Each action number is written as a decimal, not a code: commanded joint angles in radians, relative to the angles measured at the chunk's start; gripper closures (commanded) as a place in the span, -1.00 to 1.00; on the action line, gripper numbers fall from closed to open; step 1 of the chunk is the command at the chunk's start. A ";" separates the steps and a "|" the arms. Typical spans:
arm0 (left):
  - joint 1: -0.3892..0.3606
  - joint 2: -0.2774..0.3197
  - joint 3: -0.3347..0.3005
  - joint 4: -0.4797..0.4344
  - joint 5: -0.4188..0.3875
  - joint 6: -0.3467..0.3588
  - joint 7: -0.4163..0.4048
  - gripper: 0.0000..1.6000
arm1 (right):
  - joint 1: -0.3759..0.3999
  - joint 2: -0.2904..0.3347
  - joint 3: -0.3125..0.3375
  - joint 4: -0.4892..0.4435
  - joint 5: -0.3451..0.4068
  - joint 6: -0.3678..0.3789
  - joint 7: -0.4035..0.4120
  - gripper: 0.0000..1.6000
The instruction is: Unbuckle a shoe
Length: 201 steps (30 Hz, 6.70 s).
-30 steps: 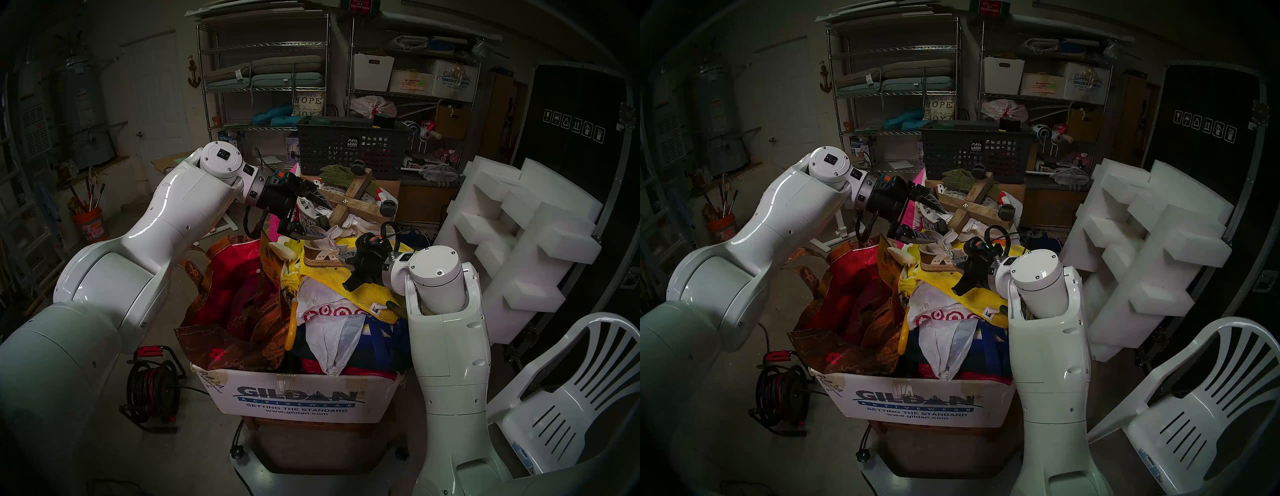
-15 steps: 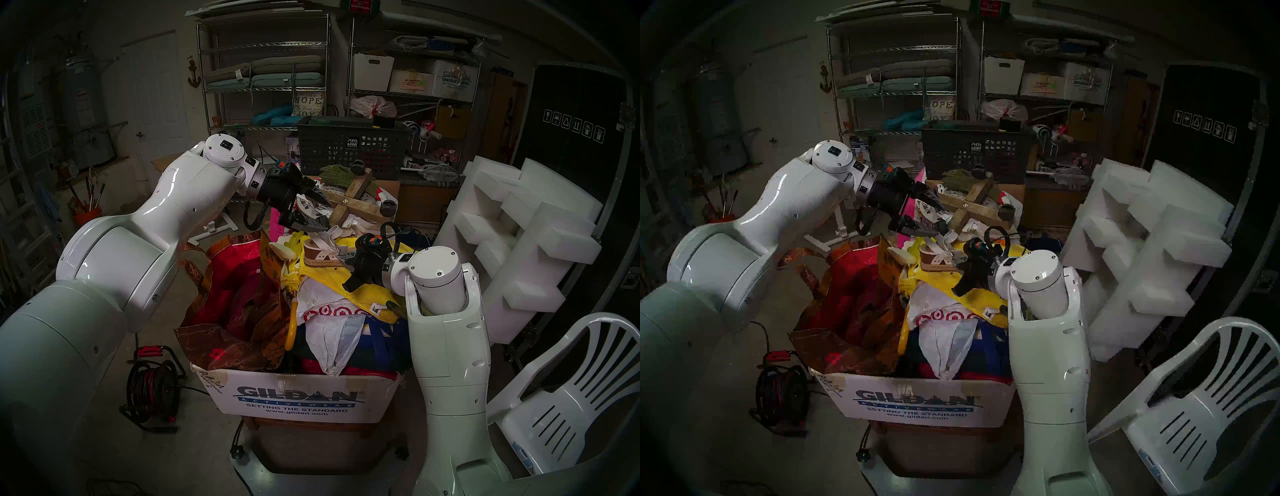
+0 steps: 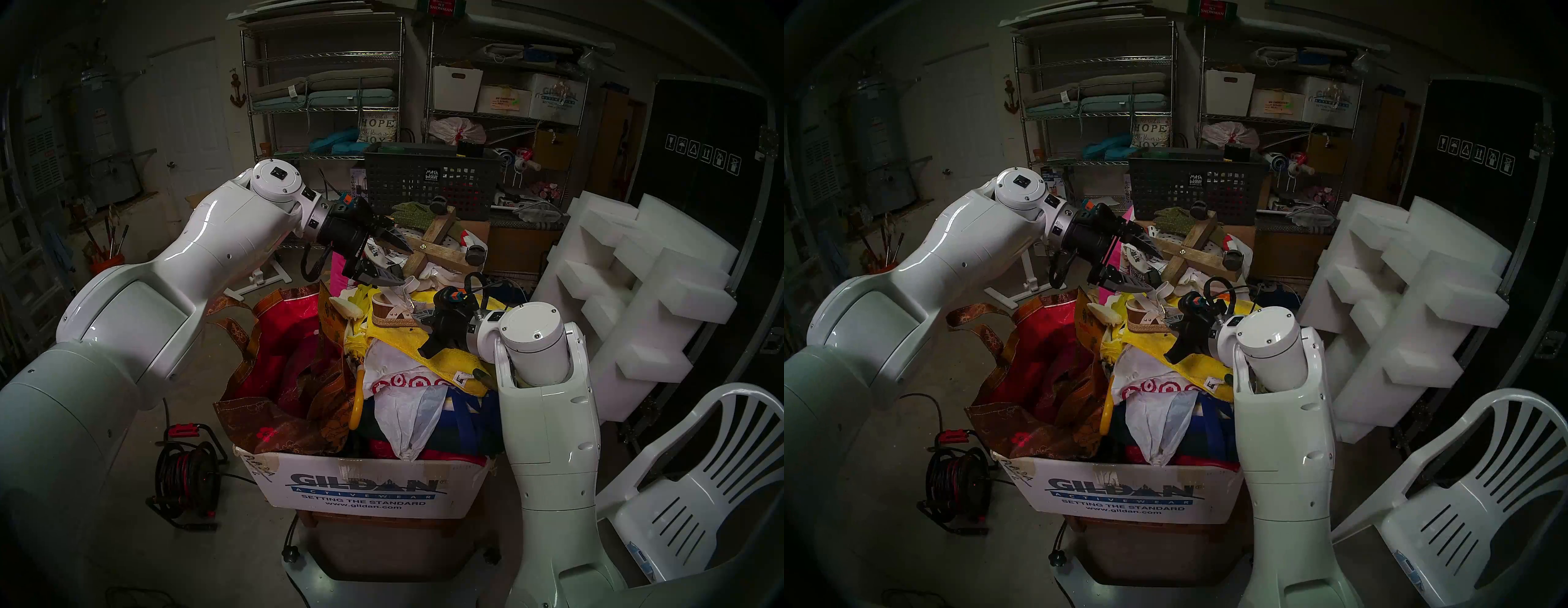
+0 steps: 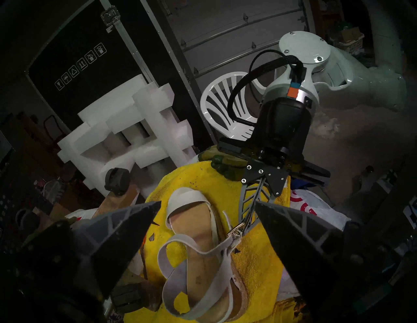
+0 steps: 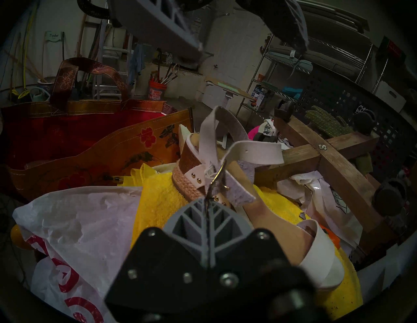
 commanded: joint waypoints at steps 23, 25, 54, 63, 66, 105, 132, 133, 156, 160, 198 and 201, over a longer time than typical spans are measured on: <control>-0.026 0.068 0.101 -0.056 -0.131 0.027 0.002 -0.88 | -0.001 0.002 -0.017 -0.037 0.017 0.004 -0.020 1.00; -0.027 0.068 0.102 -0.056 -0.131 0.027 0.002 -0.88 | -0.002 0.002 -0.017 -0.037 0.017 0.004 -0.021 1.00; -0.029 0.069 0.107 -0.055 -0.136 0.026 0.002 -0.88 | -0.002 0.002 -0.018 -0.038 0.017 0.004 -0.022 1.00; -0.029 0.069 0.108 -0.055 -0.137 0.026 0.002 -0.88 | -0.002 0.002 -0.018 -0.038 0.017 0.004 -0.022 1.00; -0.029 0.069 0.109 -0.055 -0.137 0.026 0.002 -0.88 | -0.002 0.002 -0.018 -0.038 0.017 0.004 -0.022 1.00; -0.072 0.006 0.132 0.044 -0.117 -0.012 0.002 -0.29 | -0.002 0.002 -0.018 -0.037 0.017 0.004 -0.022 1.00; -0.162 -0.088 0.261 0.146 -0.010 -0.287 0.002 -0.61 | -0.002 0.002 -0.018 -0.037 0.017 0.004 -0.022 1.00; -0.162 -0.092 0.265 0.151 -0.010 -0.290 0.002 -0.59 | -0.002 0.002 -0.018 -0.037 0.017 0.004 -0.022 1.00; -0.141 -0.065 0.422 0.091 -0.036 -0.395 0.099 -0.56 | -0.002 0.002 -0.018 -0.038 0.017 0.004 -0.022 1.00; -0.146 -0.062 0.447 0.095 -0.040 -0.405 0.113 -0.57 | -0.002 0.002 -0.018 -0.038 0.017 0.004 -0.022 1.00; -0.220 -0.137 0.612 0.213 -0.163 -0.467 0.179 -0.55 | -0.002 0.002 -0.018 -0.037 0.017 0.004 -0.022 1.00; -0.225 -0.128 0.637 0.193 -0.177 -0.468 0.193 -0.56 | -0.002 0.001 -0.017 -0.037 0.017 0.004 -0.022 1.00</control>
